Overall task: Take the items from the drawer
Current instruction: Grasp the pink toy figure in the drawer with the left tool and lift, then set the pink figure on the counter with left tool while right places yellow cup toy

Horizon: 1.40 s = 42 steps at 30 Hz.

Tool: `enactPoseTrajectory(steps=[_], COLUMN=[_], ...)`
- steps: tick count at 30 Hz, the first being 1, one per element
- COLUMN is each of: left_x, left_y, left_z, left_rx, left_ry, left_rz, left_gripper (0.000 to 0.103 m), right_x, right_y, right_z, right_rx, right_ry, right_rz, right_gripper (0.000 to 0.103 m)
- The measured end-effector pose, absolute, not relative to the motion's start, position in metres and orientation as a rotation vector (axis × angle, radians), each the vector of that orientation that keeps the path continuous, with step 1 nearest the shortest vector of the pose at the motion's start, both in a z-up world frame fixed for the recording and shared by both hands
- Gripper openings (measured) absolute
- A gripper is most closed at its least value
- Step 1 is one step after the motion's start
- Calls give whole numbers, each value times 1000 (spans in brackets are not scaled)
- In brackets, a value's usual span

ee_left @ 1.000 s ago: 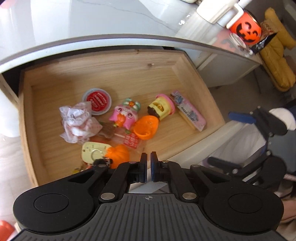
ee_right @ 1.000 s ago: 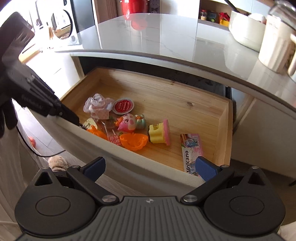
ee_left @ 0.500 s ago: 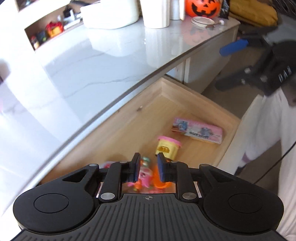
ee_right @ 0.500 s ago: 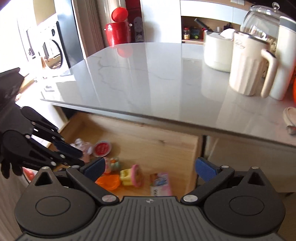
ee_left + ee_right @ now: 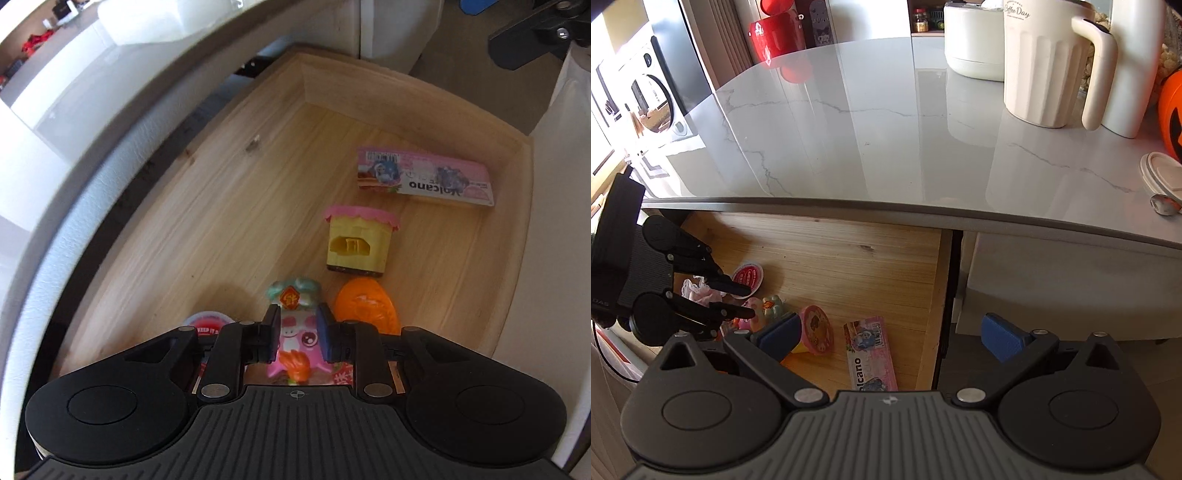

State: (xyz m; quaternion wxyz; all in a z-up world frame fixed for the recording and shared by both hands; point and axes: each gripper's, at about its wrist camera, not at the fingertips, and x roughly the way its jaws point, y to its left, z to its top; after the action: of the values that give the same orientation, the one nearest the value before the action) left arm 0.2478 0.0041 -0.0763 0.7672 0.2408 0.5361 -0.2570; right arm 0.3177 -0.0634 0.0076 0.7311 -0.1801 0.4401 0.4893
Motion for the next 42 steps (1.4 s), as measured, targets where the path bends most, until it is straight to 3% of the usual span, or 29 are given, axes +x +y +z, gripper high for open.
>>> enactPoseTrajectory(steps=[4, 8, 10, 12, 17, 18, 20, 25, 29, 42], left_x=[260, 266, 268, 266, 250, 245, 233, 194, 178, 170], left_y=[8, 20, 25, 27, 29, 34, 49, 100, 136, 168], left_z=[-86, -93, -93, -89, -68, -60, -43, -5, -6, -10], left_rx=[452, 395, 370, 356, 449, 440, 390, 165, -46, -199], left_ry=[1206, 1232, 1235, 1230, 1193, 1174, 1141, 1029, 968, 968], left_rz=[-542, -517, -519, -549, -500, -503, -492, -422, -394, -341], left_gripper=[55, 64, 63, 48, 45, 44, 44, 43, 43, 43], right_x=[313, 306, 303, 301, 299, 295, 280, 251, 234, 221], right_y=[-60, -53, -50, -48, -29, -22, -5, 35, 67, 98], right_z=[9, 7, 6, 6, 7, 6, 1, -22, -49, -88], right_rx=[-415, -457, -474, -485, -527, -572, -707, -880, -995, -1247], right_ry=[975, 964, 964, 958, 994, 987, 954, 1048, 1080, 1167], right_rz=[1092, 1110, 1118, 1123, 1201, 1228, 1303, 1382, 1253, 1126], right_gripper=[103, 103, 103, 103, 103, 100, 83, 65, 62, 62])
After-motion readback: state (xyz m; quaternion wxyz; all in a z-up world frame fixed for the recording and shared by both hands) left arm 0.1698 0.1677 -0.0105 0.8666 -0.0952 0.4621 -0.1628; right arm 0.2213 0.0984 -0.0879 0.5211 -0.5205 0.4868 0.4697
